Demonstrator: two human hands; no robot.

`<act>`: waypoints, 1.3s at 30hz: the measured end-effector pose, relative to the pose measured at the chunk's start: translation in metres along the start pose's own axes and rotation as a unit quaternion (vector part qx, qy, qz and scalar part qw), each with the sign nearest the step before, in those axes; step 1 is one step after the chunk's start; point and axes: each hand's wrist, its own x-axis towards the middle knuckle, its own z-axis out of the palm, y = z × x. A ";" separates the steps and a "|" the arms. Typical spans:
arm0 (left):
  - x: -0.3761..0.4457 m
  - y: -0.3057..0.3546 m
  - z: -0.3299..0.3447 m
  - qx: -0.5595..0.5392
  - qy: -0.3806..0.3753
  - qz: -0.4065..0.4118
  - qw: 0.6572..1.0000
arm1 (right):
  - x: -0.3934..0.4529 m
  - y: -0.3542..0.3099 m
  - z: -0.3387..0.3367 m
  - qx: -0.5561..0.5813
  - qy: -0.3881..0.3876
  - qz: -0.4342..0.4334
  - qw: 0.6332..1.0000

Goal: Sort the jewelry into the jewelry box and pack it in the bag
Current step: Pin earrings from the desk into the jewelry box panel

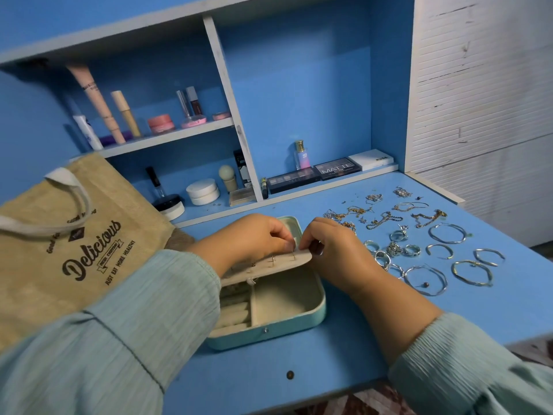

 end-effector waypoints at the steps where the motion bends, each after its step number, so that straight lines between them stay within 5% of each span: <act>1: 0.000 0.000 0.000 0.008 -0.002 0.002 1.000 | 0.000 0.000 0.000 -0.002 0.000 0.001 1.000; 39: 0.011 0.013 -0.016 0.119 -0.125 -0.006 0.985 | -0.001 0.002 0.002 -0.021 0.012 0.003 1.000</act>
